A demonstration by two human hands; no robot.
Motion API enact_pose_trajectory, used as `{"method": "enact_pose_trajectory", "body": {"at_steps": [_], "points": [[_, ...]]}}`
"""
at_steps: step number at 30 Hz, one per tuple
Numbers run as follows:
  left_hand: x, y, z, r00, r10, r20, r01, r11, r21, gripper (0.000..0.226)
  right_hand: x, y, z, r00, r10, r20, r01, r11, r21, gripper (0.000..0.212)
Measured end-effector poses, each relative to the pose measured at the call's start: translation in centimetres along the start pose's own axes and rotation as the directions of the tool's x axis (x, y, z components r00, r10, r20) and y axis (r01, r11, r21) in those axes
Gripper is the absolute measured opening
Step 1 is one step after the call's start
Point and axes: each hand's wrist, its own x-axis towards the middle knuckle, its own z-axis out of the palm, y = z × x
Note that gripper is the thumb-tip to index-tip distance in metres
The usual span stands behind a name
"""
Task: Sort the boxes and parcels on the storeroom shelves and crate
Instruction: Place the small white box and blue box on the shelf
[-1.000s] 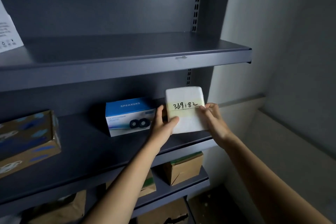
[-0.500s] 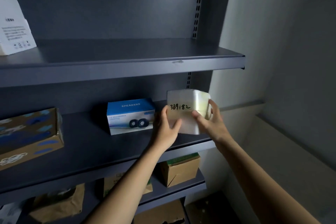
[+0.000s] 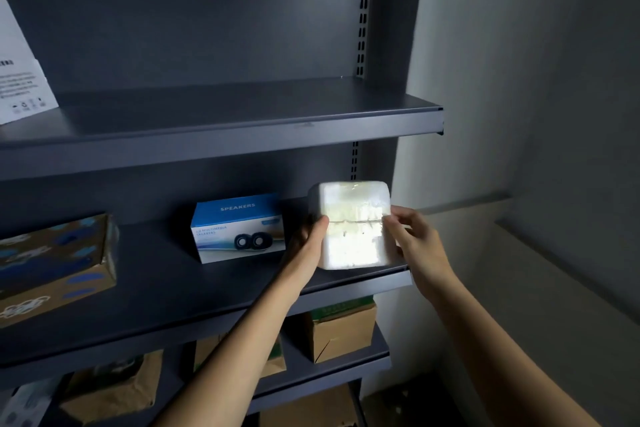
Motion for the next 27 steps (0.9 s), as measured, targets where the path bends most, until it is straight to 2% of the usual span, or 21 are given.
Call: {"method": "enact_pose_trajectory", "body": {"at_steps": [1,3,6,8,10,12,13,15,17,19,21,23,24,27], "points": [[0.2,-0.2,-0.1,1.0,-0.016,-0.004,0.016,1.0,-0.01,0.081,0.1,-0.1,-0.1,1.0,0.015,0.015,-0.016,1.0,0.019,0.022],[0.3,-0.1,-0.4,0.999,-0.032,-0.019,0.031,0.999,-0.045,0.066,0.2,-0.2,-0.1,0.997,0.049,0.052,-0.051,0.998,0.027,0.03],[0.7,-0.3,-0.6,0.999,-0.027,-0.019,0.025,0.993,-0.119,0.039,0.5,0.3,-0.4,0.973,0.118,0.197,-0.122,0.992,0.009,0.064],[0.5,-0.1,-0.7,1.0,0.001,0.021,0.002,0.989,-0.146,0.037,0.8,0.8,-0.6,0.94,0.151,0.308,-0.169,0.985,0.034,0.082],[0.4,0.0,-0.7,0.999,0.002,0.042,0.004,0.989,-0.149,0.039,1.0,1.2,-0.7,0.919,0.161,0.359,-0.186,0.982,0.036,0.089],[0.8,-0.3,-0.7,1.0,-0.003,-0.031,0.001,0.999,-0.049,0.052,1.1,1.4,-0.6,0.928,0.148,0.342,-0.159,0.987,0.002,0.092],[1.1,-0.6,-0.8,0.994,0.056,-0.091,-0.052,0.998,0.04,0.051,1.1,1.4,-0.4,0.942,0.137,0.307,-0.139,0.99,-0.017,0.093],[1.7,-1.0,-1.0,0.947,0.264,-0.184,-0.222,0.95,0.221,0.034,1.0,1.3,0.0,0.969,0.12,0.218,-0.112,0.993,-0.047,0.095],[1.3,-0.6,-1.0,0.898,0.383,-0.218,-0.295,0.889,0.35,0.032,0.9,0.9,0.7,0.986,0.07,0.152,-0.058,0.995,-0.082,0.087],[1.2,-0.6,-0.7,0.891,0.415,-0.185,-0.313,0.856,0.412,0.038,0.9,0.5,1.3,0.993,-0.007,0.12,0.027,0.986,-0.166,0.079],[1.3,-0.9,-0.4,0.938,0.324,-0.122,-0.251,0.879,0.405,0.055,1.0,0.7,1.3,0.994,-0.031,0.107,0.054,0.974,-0.22,0.09],[1.1,-1.0,-0.5,0.974,0.22,-0.048,-0.195,0.932,0.306,0.071,1.0,0.3,1.2,0.996,-0.048,0.079,0.063,0.977,-0.202,0.093],[1.1,-0.9,-0.6,0.982,0.186,-0.025,-0.175,0.957,0.233,0.072,0.9,-0.1,1.1,0.997,-0.06,0.057,0.07,0.978,-0.197,0.085],[1.1,-1.0,-0.6,0.987,0.159,0.006,-0.158,0.977,0.142,0.049,0.6,-0.6,1.2,0.995,-0.099,0.031,0.103,0.973,-0.208,0.046]]}}
